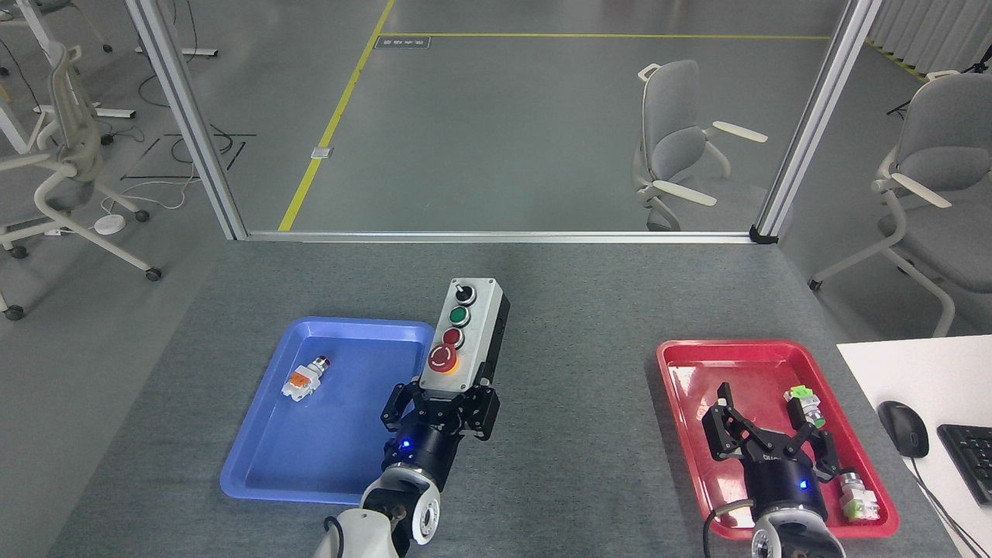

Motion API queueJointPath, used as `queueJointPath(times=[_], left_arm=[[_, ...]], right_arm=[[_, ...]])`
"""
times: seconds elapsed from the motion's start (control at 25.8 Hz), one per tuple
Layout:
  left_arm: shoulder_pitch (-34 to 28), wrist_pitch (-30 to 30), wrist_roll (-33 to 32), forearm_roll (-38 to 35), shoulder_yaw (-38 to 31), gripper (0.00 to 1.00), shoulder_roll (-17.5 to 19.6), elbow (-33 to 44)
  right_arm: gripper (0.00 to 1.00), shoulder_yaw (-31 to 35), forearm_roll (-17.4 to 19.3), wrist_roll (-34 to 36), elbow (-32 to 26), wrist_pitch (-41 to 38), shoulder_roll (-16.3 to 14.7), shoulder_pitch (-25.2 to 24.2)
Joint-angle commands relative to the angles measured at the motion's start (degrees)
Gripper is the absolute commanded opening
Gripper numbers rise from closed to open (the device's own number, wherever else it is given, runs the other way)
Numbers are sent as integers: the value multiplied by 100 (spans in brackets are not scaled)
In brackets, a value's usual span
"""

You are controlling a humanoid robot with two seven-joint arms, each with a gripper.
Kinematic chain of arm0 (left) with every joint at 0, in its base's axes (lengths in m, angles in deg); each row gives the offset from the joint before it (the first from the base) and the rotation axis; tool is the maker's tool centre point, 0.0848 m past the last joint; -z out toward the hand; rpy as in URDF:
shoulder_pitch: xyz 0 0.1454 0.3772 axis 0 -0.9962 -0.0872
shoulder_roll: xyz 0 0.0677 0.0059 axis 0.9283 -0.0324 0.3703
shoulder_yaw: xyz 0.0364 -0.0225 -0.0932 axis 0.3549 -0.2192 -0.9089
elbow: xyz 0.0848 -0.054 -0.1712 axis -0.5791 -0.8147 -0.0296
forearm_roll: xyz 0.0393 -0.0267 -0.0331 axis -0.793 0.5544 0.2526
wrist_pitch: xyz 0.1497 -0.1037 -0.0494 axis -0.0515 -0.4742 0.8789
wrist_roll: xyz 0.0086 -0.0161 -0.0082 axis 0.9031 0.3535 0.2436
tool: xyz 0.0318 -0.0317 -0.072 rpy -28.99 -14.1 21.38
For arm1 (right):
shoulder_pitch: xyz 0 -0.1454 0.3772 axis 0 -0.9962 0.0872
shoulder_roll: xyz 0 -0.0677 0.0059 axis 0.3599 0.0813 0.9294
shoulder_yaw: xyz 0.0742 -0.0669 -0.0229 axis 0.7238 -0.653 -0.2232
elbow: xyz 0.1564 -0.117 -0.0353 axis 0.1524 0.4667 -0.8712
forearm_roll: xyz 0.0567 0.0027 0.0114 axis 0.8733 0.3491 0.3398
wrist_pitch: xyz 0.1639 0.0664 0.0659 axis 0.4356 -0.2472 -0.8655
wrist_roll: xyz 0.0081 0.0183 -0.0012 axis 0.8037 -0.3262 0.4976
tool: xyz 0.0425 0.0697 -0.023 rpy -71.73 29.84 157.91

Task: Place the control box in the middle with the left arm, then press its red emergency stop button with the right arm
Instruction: 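Carry the control box out of the tray and lower it onto the table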

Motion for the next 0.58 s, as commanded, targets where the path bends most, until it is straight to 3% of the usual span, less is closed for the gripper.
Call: queueJointPath(times=[0.0,0.27,0.54], left_arm=[[300,-238,-3,8,611,0,-179,-397],[607,-721,-65,61,1885,0,-196,-722],[616,-686,-39,87,2808,0,-196,-1619]], right_arm=[[99,5,0,3,0,1,6,9],[99,22,9,3,0,9,-12,18],[99,22,9,3,0,45,-29,88]])
